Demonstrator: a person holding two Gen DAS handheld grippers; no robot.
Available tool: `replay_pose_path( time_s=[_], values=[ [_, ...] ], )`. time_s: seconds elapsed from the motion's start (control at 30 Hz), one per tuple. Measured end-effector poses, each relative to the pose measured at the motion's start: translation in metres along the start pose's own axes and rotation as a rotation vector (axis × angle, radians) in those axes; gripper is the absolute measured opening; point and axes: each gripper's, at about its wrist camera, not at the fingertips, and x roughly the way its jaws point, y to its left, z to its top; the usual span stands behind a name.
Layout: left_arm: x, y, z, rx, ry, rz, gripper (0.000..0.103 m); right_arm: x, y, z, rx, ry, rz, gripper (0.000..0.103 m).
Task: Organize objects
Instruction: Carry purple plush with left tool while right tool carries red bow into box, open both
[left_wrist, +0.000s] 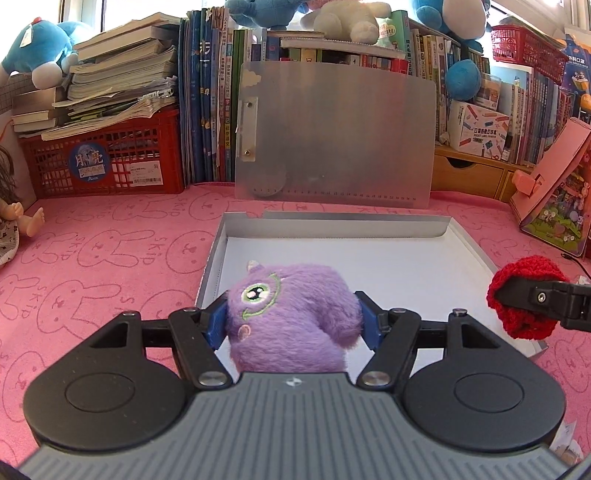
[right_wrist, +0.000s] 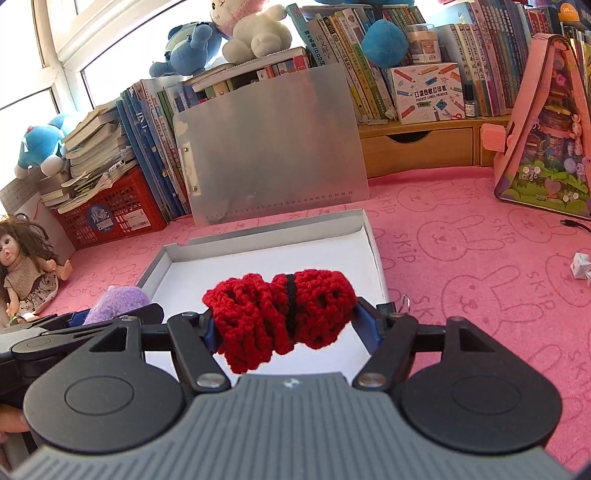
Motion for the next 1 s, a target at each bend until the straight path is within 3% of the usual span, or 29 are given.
replay_pose_path(
  time_s=[0.2, 0.47, 0.73, 1.0],
  values=[
    [0.039, -0.005, 0.025, 0.009, 0.032, 0.031, 0.072, 0.042, -0.007, 0.029, 0.045, 0.046, -0.003, 0.071],
    [0.087, -0.009, 0.027, 0.013, 0.116, 0.028, 0.072, 0.082, -0.008, 0.033, 0.051, 0.109, -0.037, 0.071],
    [0.101, -0.007, 0.022, -0.006, 0.167, 0.006, 0.073, 0.098, -0.007, 0.023, 0.036, 0.151, -0.058, 0.071],
    [0.1, -0.012, 0.021, 0.024, 0.167, 0.022, 0.073, 0.099, -0.002, 0.02, -0.005, 0.151, -0.082, 0.072]
  ],
)
